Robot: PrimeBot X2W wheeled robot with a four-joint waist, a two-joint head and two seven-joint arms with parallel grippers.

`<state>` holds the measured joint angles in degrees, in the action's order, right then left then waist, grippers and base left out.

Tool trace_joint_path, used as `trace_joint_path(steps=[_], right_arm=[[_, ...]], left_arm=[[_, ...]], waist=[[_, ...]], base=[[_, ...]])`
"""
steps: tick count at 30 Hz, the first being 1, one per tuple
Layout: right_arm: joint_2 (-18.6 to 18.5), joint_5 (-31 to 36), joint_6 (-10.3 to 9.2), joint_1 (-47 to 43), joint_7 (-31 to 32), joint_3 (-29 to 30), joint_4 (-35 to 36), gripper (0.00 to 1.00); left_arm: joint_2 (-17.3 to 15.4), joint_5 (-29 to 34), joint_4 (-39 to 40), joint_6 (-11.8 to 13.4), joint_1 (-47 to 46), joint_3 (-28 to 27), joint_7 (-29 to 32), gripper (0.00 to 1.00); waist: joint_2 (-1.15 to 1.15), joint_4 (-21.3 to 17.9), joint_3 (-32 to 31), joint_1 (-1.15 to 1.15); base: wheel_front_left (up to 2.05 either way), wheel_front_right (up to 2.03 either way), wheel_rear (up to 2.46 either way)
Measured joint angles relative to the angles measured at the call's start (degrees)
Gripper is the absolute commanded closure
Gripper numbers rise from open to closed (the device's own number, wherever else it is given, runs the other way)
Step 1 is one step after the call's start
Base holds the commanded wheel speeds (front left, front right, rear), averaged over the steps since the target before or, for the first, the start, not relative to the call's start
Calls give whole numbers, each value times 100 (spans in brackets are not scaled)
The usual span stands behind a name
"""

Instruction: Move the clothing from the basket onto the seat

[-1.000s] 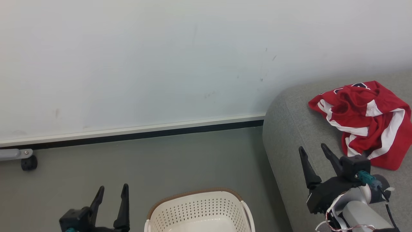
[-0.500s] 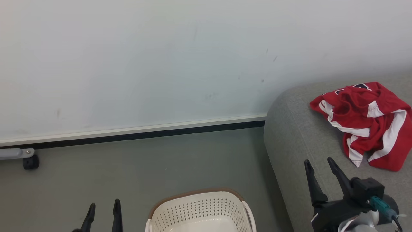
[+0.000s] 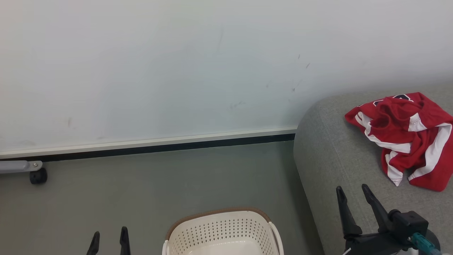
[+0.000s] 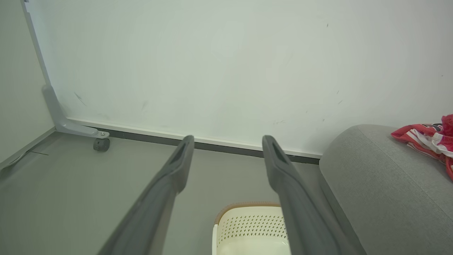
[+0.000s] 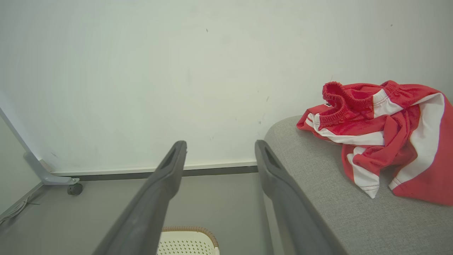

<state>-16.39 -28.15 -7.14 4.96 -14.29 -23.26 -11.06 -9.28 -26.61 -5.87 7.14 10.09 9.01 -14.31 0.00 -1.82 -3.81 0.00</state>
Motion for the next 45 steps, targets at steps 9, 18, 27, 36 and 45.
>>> trace_joint_path(steps=[9,18,27,36,45], right_arm=[[60,152,0,-172,-1,187,142,0],[121,269,-1,-268,0,349,209,0],[218,313,1,-388,11,382,80,100],[336,-30,79,-519,146,563,-44,100],[441,-666,214,-478,370,810,-88,100]], left_arm=[[31,154,83,0,11,-12,0,0],[38,201,98,0,63,-40,0,0],[97,248,-25,-4,100,-26,9,100],[163,-85,-158,-66,109,-108,162,100],[213,-732,-253,-218,29,-245,366,100]], waist=[[0,-4,-7,0],[0,18,24,0],[0,37,60,0],[0,46,87,0],[0,60,118,1]], base=[[0,0,0],[0,0,0],[0,0,0],[0,0,0],[0,0,0]])
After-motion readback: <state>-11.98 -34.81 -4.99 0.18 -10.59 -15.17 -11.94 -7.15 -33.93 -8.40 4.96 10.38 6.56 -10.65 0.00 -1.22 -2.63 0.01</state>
